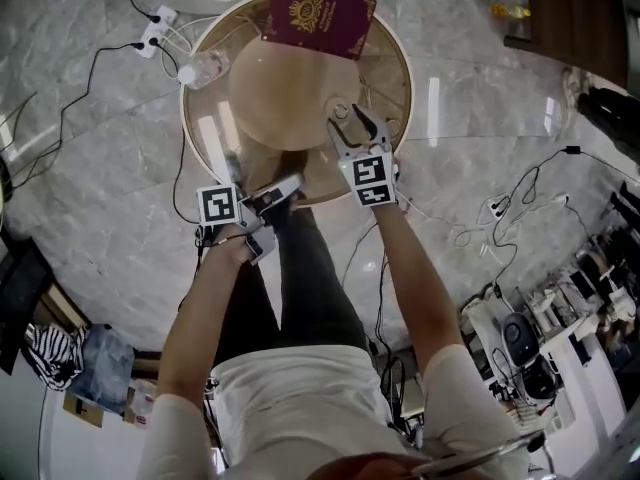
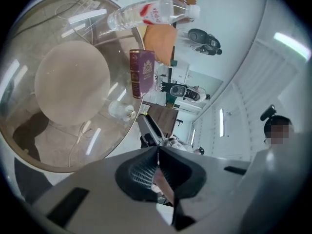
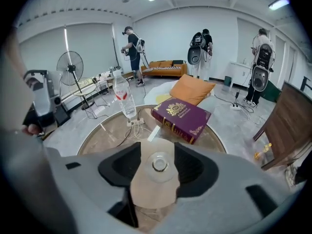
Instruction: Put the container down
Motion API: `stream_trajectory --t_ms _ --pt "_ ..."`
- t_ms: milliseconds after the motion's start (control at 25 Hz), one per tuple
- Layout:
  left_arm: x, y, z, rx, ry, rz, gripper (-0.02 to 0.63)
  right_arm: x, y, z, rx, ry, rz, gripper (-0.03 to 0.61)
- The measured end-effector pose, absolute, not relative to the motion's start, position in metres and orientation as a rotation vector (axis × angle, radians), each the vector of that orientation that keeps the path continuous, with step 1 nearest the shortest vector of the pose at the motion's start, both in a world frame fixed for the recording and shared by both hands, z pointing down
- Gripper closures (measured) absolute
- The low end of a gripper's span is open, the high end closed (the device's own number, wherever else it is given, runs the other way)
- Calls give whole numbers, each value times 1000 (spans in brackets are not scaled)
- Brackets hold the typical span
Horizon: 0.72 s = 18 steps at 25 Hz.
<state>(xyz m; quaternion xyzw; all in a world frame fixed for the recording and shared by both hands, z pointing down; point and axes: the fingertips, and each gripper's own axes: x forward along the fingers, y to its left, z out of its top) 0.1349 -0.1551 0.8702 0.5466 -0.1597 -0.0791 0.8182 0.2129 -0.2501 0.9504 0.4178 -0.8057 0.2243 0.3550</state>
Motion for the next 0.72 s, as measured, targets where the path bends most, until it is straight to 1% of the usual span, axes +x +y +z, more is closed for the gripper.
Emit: stream_trajectory --t_ms 200,440,560,720 --pt "126 -153 816 1326 -395 -86 597 214 -238 887 1102 -2111 578 438" --pt "108 -170 744 1509 -458 -46 597 213 -232 794 1172 -2154 585 505" --pt "100 -178 707 1570 -448 -76 597 210 -229 742 1217 -2176 572 525" --pt "79 -187 661 1705 -466 -20 597 202 -218 679 1290 -2190 554 554"
